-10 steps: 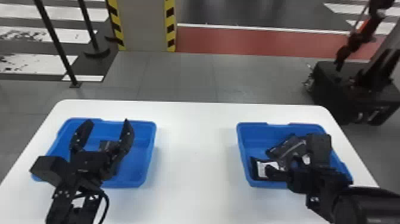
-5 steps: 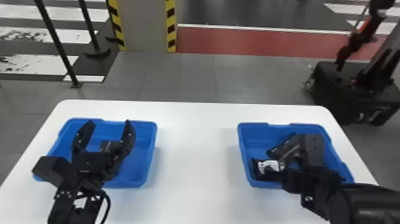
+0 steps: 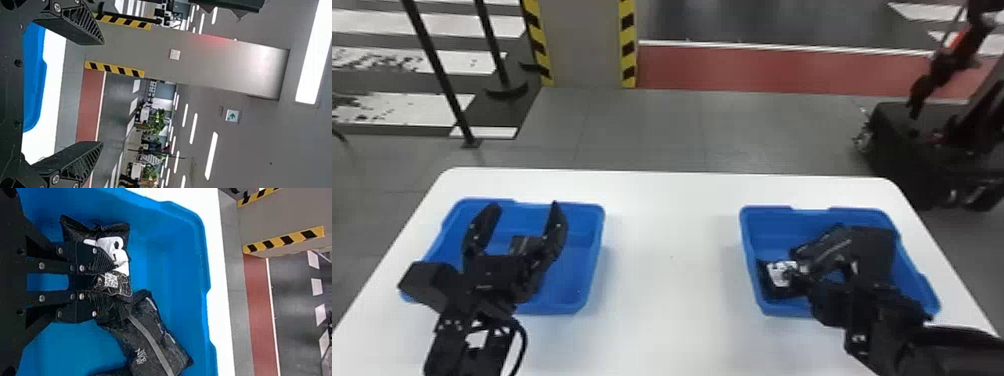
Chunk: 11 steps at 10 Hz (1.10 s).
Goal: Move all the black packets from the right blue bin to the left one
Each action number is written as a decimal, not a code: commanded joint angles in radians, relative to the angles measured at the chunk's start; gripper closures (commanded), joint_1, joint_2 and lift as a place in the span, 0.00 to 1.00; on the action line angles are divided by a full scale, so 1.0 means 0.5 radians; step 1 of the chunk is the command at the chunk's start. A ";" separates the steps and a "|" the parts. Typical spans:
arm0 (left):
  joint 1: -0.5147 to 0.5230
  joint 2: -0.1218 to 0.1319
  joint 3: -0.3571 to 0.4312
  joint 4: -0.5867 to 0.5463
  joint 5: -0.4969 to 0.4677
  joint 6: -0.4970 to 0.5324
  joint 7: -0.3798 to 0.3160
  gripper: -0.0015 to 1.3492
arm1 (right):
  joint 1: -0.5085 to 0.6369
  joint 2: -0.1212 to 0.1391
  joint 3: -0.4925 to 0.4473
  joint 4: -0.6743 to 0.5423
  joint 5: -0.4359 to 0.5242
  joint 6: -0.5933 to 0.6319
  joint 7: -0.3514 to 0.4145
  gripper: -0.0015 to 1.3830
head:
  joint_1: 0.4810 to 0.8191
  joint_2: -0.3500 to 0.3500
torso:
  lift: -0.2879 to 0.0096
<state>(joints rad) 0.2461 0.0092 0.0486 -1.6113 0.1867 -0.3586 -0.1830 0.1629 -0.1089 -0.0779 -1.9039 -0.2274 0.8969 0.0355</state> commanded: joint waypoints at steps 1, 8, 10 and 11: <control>-0.002 0.000 -0.002 0.000 0.001 -0.034 -0.002 0.09 | 0.126 0.000 -0.001 -0.171 -0.088 -0.066 -0.037 0.81 | 0.63 0.47 | 0.60; -0.006 -0.018 -0.036 0.000 0.148 -0.093 0.016 0.09 | 0.342 -0.037 -0.059 -0.647 -0.472 -0.228 0.073 0.81 | 0.63 0.52 | 0.60; 0.008 -0.024 -0.054 0.000 0.308 -0.103 0.029 0.09 | 0.121 -0.043 -0.059 -0.190 -0.613 -0.454 0.457 0.81 | 0.63 0.56 | 0.60; 0.003 -0.024 -0.106 -0.005 0.437 -0.122 0.029 0.09 | 0.008 -0.043 -0.059 0.031 -0.616 -0.572 0.635 0.81 | 0.63 0.60 | 0.60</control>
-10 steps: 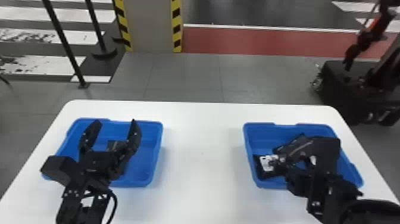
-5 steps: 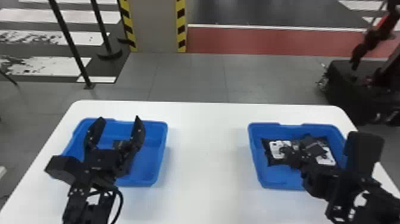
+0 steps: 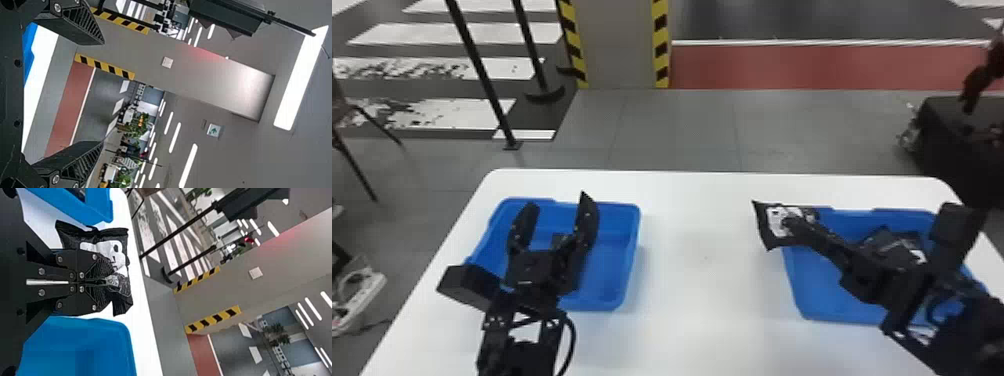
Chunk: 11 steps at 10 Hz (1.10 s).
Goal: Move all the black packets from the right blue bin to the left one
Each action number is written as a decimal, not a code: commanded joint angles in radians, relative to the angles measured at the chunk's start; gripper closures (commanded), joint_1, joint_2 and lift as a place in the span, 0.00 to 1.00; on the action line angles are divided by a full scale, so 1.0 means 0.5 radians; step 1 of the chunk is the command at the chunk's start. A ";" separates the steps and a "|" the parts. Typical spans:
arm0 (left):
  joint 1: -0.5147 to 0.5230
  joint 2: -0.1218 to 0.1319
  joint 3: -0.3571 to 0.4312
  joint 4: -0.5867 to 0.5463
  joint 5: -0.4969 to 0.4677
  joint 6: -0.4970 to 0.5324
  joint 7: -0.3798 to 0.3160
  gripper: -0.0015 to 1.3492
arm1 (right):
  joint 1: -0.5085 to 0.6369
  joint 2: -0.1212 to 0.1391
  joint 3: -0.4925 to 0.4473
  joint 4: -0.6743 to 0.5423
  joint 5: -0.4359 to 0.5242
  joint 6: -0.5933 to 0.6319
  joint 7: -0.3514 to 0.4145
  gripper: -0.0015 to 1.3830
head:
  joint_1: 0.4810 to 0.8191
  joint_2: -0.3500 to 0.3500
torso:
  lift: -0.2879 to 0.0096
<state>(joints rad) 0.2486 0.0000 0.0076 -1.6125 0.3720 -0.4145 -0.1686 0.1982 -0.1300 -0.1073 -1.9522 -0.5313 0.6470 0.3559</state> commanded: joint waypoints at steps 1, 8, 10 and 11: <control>-0.016 -0.005 -0.061 -0.003 0.140 -0.030 0.000 0.09 | -0.195 -0.001 0.003 0.373 -0.020 -0.175 0.187 0.81 | 0.63 0.62 | 0.60; -0.055 0.064 -0.230 -0.150 0.140 0.230 -0.025 0.09 | -0.455 0.018 0.273 0.672 -0.195 -0.072 0.506 0.81 | 0.63 0.61 | 0.60; -0.100 0.067 -0.248 -0.155 0.118 0.333 -0.083 0.09 | -0.519 0.018 0.353 0.707 -0.235 -0.067 0.503 0.81 | 0.63 0.66 | 0.60; -0.119 0.070 -0.282 -0.155 0.121 0.353 -0.098 0.09 | -0.563 0.018 0.374 0.731 -0.241 -0.067 0.503 0.81 | 0.63 0.66 | 0.60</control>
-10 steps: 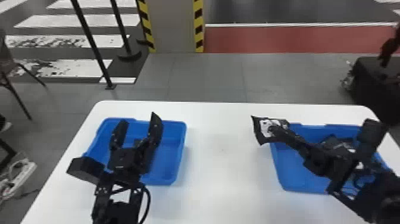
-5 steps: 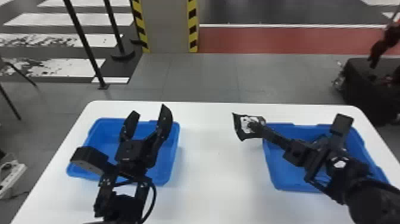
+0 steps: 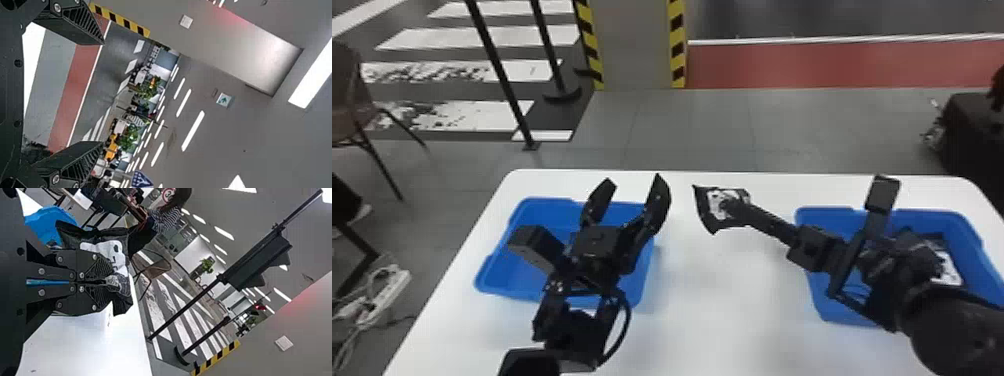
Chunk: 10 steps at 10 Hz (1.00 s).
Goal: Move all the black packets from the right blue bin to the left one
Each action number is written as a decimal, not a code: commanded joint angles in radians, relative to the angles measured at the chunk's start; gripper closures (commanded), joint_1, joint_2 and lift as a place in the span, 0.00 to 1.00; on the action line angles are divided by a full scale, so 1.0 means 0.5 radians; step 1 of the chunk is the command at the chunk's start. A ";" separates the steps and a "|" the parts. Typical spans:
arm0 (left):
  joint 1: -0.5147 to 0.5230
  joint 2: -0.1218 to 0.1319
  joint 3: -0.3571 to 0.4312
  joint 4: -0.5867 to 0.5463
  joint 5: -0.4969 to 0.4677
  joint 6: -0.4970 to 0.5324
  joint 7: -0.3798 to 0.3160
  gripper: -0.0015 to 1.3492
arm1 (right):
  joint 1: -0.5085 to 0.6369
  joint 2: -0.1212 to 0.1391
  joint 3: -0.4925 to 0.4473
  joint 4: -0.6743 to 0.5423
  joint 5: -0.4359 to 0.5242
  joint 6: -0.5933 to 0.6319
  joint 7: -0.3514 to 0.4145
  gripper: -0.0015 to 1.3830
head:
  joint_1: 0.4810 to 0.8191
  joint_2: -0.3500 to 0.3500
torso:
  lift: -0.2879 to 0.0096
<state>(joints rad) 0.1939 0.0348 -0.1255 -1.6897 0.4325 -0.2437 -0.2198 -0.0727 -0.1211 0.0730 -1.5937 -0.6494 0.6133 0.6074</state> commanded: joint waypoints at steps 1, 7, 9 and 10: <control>-0.049 -0.002 -0.056 -0.010 0.006 0.065 -0.036 0.09 | -0.066 0.000 0.017 0.019 -0.005 -0.004 0.000 0.81 | 0.63 0.66 | 0.60; -0.103 -0.002 -0.126 -0.143 0.022 0.492 -0.165 0.09 | -0.198 0.006 0.148 0.102 -0.076 -0.078 0.003 0.81 | 0.63 0.56 | 0.60; -0.103 -0.005 -0.123 -0.143 0.022 0.482 -0.152 0.10 | -0.208 0.006 0.228 0.122 -0.119 -0.083 0.003 0.81 | 0.63 0.58 | 0.60; -0.108 -0.005 -0.123 -0.147 0.022 0.546 -0.152 0.23 | -0.208 0.006 0.247 0.137 -0.131 -0.093 0.003 0.81 | 0.63 0.60 | 0.60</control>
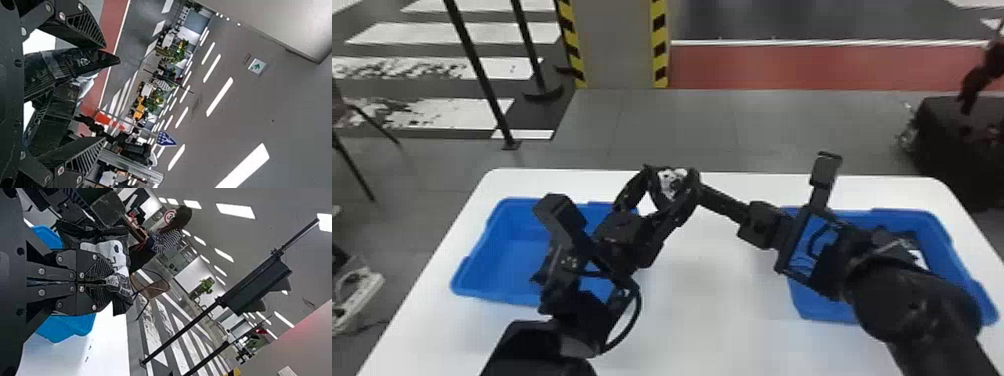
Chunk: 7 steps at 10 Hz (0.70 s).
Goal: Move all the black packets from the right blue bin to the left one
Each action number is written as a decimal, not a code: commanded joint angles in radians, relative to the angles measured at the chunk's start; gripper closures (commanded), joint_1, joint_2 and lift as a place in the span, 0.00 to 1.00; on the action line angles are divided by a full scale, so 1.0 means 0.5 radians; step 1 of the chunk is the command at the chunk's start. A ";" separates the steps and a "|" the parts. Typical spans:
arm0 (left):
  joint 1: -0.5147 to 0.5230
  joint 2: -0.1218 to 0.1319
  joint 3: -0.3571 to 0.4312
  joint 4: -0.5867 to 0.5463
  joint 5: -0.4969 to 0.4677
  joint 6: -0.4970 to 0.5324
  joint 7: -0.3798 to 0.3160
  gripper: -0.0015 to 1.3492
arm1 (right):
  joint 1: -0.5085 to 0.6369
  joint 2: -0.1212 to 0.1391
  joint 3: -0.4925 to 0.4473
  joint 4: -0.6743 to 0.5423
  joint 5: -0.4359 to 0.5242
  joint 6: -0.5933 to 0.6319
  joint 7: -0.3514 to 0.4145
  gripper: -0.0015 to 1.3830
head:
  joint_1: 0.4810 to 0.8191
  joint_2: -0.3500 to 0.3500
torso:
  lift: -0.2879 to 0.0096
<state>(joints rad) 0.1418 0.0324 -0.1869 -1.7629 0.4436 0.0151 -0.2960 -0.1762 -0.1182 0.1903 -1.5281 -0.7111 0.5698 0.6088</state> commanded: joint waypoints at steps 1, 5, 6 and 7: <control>0.006 0.003 0.003 -0.026 0.003 0.088 0.000 0.57 | -0.001 0.000 0.015 0.006 -0.007 -0.006 0.000 0.81 | 0.63 0.61 | 0.60; 0.035 -0.007 0.024 -0.035 0.018 0.068 0.015 0.90 | -0.031 0.006 0.015 0.045 -0.020 -0.075 0.000 0.81 | 0.63 0.62 | 0.60; 0.035 -0.007 0.024 -0.035 0.018 0.053 0.015 0.90 | -0.035 0.012 0.015 0.060 -0.020 -0.089 0.000 0.81 | 0.63 0.62 | 0.60; 0.040 0.000 0.024 -0.040 0.018 0.034 0.015 0.90 | -0.040 0.015 0.018 0.060 -0.017 -0.094 0.000 0.81 | 0.63 0.62 | 0.60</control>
<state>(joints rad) 0.1604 0.0300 -0.1748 -1.7816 0.4523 0.0375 -0.2882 -0.1945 -0.1118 0.1987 -1.4997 -0.7208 0.5241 0.6093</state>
